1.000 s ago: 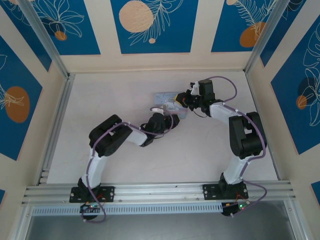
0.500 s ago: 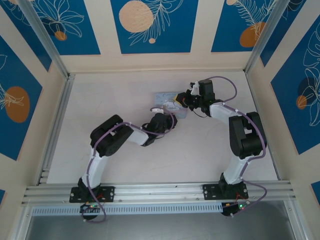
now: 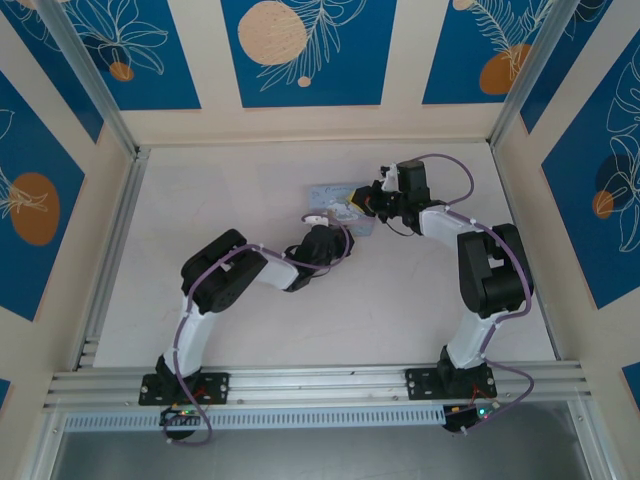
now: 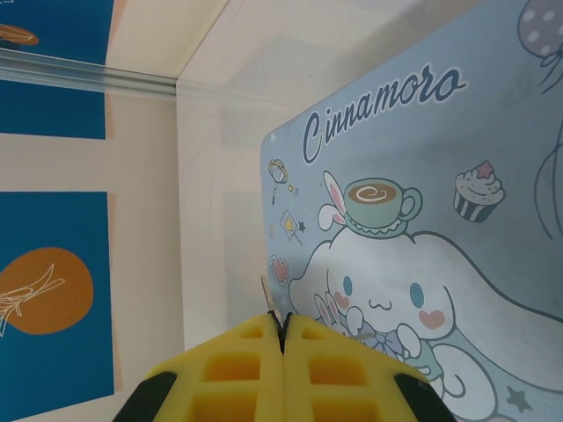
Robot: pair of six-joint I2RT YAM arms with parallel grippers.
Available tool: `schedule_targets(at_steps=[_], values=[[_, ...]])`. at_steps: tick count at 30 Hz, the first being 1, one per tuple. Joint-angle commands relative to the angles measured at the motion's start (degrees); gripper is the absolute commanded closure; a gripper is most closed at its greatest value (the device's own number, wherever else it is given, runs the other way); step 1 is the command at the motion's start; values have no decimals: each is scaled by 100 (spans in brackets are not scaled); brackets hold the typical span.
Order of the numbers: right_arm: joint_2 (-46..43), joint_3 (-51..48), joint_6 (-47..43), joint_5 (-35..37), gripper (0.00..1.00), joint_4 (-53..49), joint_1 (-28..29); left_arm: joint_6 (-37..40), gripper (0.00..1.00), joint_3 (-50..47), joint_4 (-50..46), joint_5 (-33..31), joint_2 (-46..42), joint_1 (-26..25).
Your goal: Unlock a padlock with a key
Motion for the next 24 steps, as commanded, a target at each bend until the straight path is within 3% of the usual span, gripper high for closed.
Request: schedule_targets(at_steps=[1, 11, 24], values=[[-195, 37, -5, -68, 100, -193, -37, -33, 100, -44, -434, 282, -4, -38], [-1581, -610, -10, 160, 100, -675, -255, -660, 100, -346, -659, 1751, -608, 262], [-4139, -3514, 648, -226, 100, 0, -445, -768, 100, -433, -1420, 2490, -1477, 554]])
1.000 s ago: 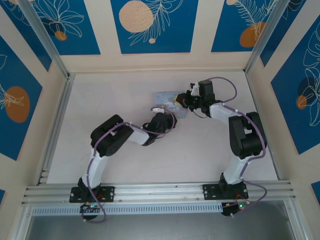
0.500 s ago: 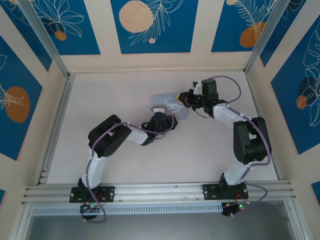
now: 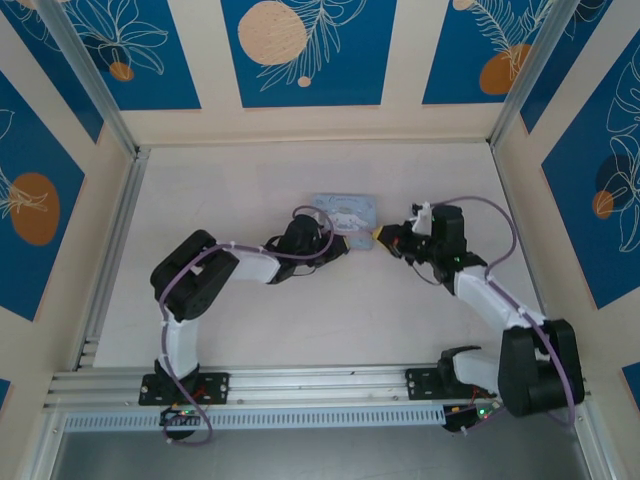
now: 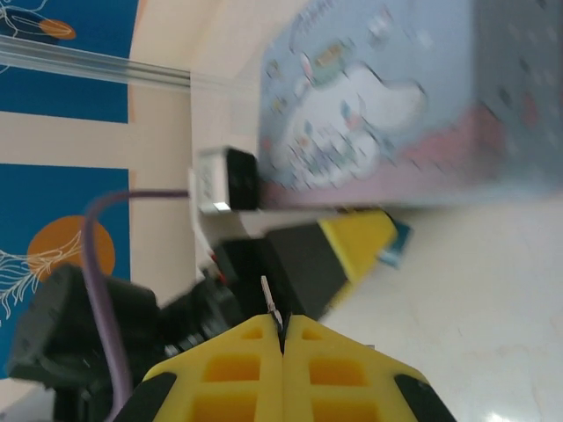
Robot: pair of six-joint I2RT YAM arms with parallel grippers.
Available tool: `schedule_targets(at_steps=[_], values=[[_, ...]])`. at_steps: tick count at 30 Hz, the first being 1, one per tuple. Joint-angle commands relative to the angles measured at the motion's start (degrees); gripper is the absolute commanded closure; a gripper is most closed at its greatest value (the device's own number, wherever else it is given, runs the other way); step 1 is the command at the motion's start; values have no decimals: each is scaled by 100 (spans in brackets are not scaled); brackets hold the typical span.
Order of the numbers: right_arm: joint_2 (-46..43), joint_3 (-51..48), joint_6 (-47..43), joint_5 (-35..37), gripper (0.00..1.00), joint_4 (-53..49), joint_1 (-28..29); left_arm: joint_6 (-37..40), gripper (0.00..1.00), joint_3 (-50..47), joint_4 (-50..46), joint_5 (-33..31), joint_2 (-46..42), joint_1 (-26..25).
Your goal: Unlock a padlock with a key
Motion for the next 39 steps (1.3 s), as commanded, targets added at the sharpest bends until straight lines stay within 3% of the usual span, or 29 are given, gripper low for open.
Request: schedule_targets(at_steps=[1, 6, 13, 30, 39], values=[[-622, -660, 461, -217, 100, 367, -30, -78, 100, 24, -122, 381, -356, 58], [-1283, -1683, 964, -213, 100, 844, -11, -330, 100, 112, 62, 623, -324, 77], [-1651, -2041, 1129, -228, 100, 1003, 26, -788, 100, 247, 498, 950, -99, 93], [598, -1704, 2124, 39, 100, 3854, 583, -1571, 100, -322, 1587, 938, -304, 282], [990, -1578, 2374, 349, 100, 4218, 818, -1846, 100, -705, 2107, 784, -449, 327]])
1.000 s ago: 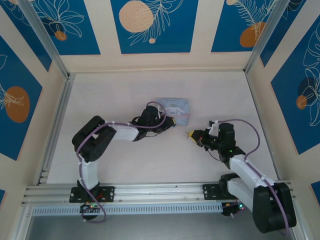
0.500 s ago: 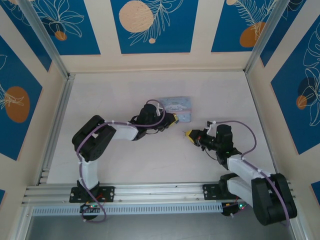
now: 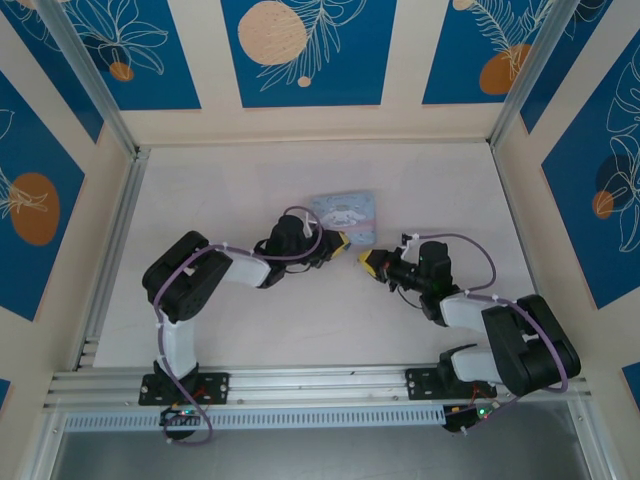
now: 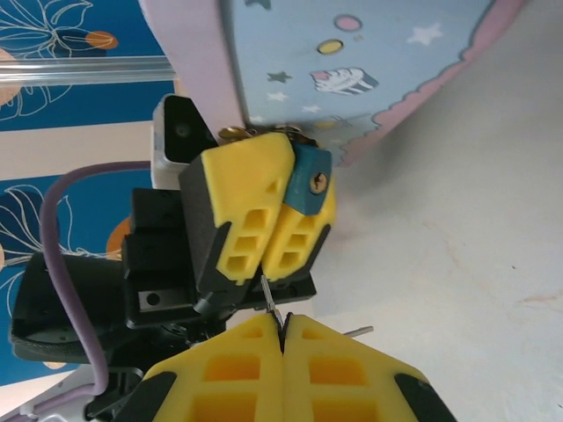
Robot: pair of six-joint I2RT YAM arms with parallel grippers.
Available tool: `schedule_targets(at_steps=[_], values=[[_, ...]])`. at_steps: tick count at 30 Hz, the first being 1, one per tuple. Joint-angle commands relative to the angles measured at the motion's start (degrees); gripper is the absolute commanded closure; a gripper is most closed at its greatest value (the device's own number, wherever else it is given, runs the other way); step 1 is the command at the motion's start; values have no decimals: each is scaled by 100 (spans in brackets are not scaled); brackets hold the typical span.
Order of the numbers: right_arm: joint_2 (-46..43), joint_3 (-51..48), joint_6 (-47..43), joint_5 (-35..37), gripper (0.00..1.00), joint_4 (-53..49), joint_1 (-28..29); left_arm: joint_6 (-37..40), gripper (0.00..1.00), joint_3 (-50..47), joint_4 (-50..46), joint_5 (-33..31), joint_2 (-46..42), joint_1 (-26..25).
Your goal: Unlock a padlock with a key
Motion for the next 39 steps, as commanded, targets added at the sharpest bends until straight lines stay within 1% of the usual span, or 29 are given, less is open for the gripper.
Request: schedule_targets(at_steps=[1, 12, 27, 39], values=[[36, 140, 135, 222, 100, 278, 66, -177, 100, -84, 614, -68, -309, 76], [275, 167, 205, 443, 100, 367, 200, -659, 100, -131, 1160, 10, -252, 86], [423, 376, 115, 479, 100, 173, 129, -703, 100, -251, 1289, 170, -276, 138], [625, 501, 115, 454, 100, 207, 120, -770, 100, -322, 1353, 221, -270, 138]])
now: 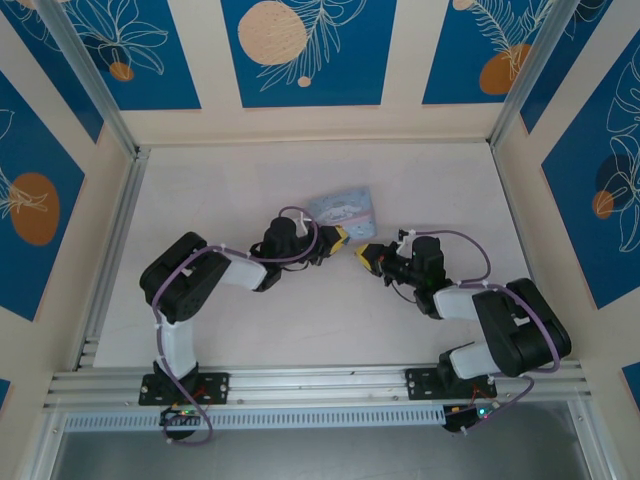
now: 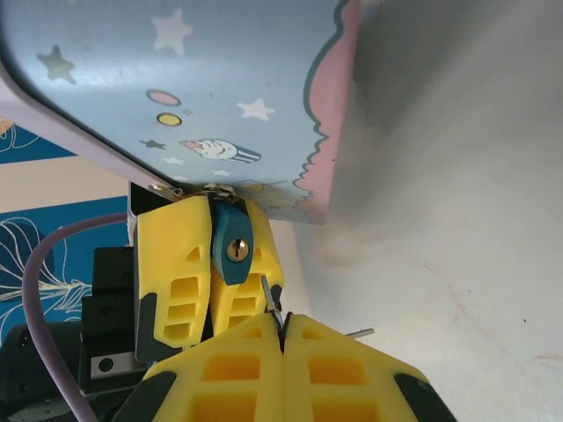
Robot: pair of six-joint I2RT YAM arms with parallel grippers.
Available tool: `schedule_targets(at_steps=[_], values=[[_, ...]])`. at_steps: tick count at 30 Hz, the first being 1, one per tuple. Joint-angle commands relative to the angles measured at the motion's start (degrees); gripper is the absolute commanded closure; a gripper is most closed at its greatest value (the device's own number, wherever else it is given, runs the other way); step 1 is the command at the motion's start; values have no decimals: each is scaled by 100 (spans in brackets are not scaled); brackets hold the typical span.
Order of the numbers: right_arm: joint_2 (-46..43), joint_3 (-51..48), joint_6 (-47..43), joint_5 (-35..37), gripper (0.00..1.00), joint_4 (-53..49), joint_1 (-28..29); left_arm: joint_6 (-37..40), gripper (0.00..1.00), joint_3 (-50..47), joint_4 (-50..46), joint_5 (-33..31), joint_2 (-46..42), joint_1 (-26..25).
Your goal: Unlock a padlock with a key
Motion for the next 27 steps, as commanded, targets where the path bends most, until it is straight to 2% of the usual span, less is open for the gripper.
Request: schedule_targets(at_steps=[1, 27], values=[[51, 203, -87, 27, 100, 13, -22, -60, 100, -57, 452, 158, -196, 73], [279, 429, -64, -111, 100, 101, 19, -72, 100, -40, 463, 194, -196, 69]])
